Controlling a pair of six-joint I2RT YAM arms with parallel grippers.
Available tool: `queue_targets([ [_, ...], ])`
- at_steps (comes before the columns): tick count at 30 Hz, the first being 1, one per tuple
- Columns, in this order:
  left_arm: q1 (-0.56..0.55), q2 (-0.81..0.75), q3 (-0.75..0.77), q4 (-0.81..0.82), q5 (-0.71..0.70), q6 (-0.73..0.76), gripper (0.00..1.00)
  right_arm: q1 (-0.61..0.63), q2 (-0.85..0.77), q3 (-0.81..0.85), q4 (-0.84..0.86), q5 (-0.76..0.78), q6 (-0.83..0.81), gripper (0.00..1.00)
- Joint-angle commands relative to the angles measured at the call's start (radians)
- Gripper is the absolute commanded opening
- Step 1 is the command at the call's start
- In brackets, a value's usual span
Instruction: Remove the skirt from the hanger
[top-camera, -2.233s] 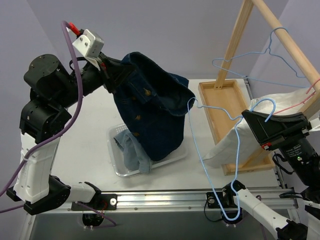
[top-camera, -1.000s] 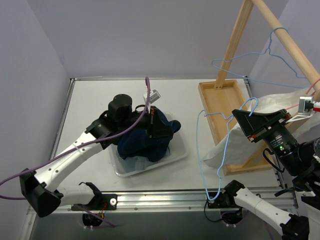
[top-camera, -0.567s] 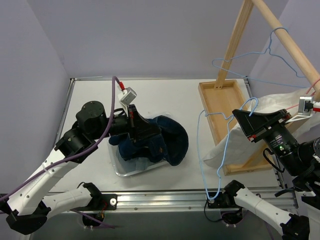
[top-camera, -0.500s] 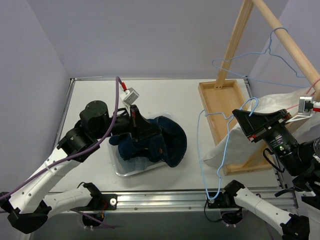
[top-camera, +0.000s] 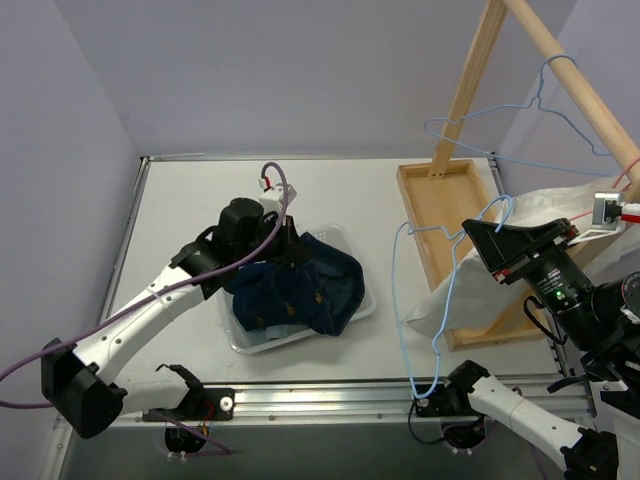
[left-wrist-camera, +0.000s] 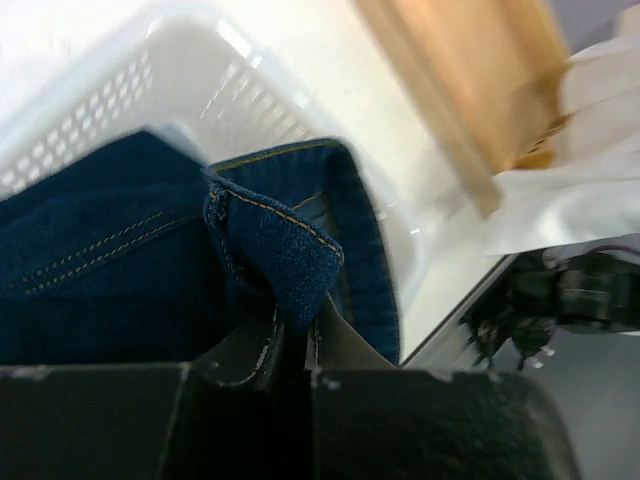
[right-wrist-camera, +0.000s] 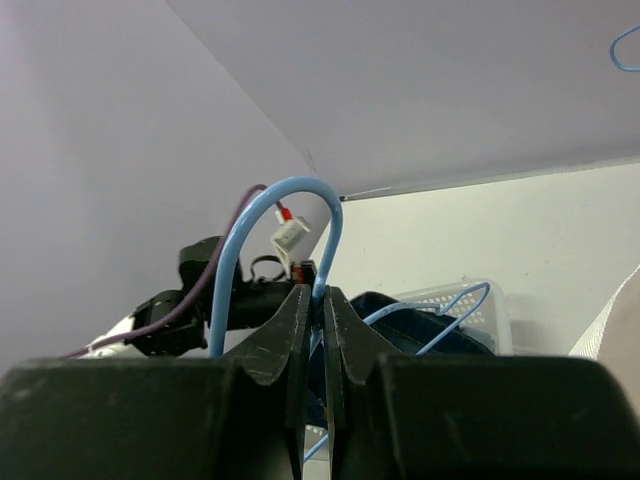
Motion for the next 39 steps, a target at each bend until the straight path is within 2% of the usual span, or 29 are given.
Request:
queue_targets([
  [1,0.006,0.067,-0.068,0.041,-0.04,0.01,0.02,0.01,0.008,-0.011,0.047,0.007,0.009,0.0],
  [4,0.011,0.111,-0.168,0.088,-0.056,-0.008,0.02,0.01,0.01,-0.035,0.06,-0.001,0.01,0.0],
  [8,0.043,0.182,-0.2,0.114,-0.037,-0.008,0.02,0.01,0.032,-0.097,0.074,-0.009,0.006,0.0],
  [14,0.057,0.272,-0.107,0.104,-0.029,0.013,0.02,0.009,0.083,-0.158,0.109,-0.023,0.006,0.0],
  [16,0.063,0.318,-0.039,0.09,-0.037,0.03,0.08,0.009,0.1,-0.183,0.127,-0.029,0.015,0.0],
  [17,0.066,0.331,-0.015,0.07,-0.04,0.035,0.14,0.009,0.105,-0.192,0.132,-0.032,0.025,0.0],
  [18,0.071,0.347,0.031,0.058,-0.046,0.039,0.31,0.009,0.112,-0.207,0.136,-0.032,0.029,0.0],
  [23,0.071,0.299,0.082,0.015,-0.067,0.052,0.81,0.01,0.164,-0.23,0.14,-0.024,0.026,0.0],
  [24,0.069,0.257,0.082,0.007,-0.072,0.05,0.97,0.01,0.174,-0.23,0.138,-0.024,0.02,0.0],
  [25,0.069,0.231,0.082,-0.008,-0.072,0.049,0.94,0.009,0.19,-0.232,0.138,-0.021,0.015,0.0],
  [33,0.054,-0.097,0.091,-0.064,-0.127,0.036,0.94,0.006,0.252,-0.232,0.144,0.008,-0.007,0.0],
  [36,0.051,-0.171,0.134,-0.1,-0.142,0.053,0.94,0.004,0.267,-0.236,0.146,0.011,-0.007,0.0],
  [39,0.049,-0.224,0.185,-0.088,-0.063,0.09,0.94,0.001,0.287,-0.23,0.13,0.025,-0.007,0.0],
])
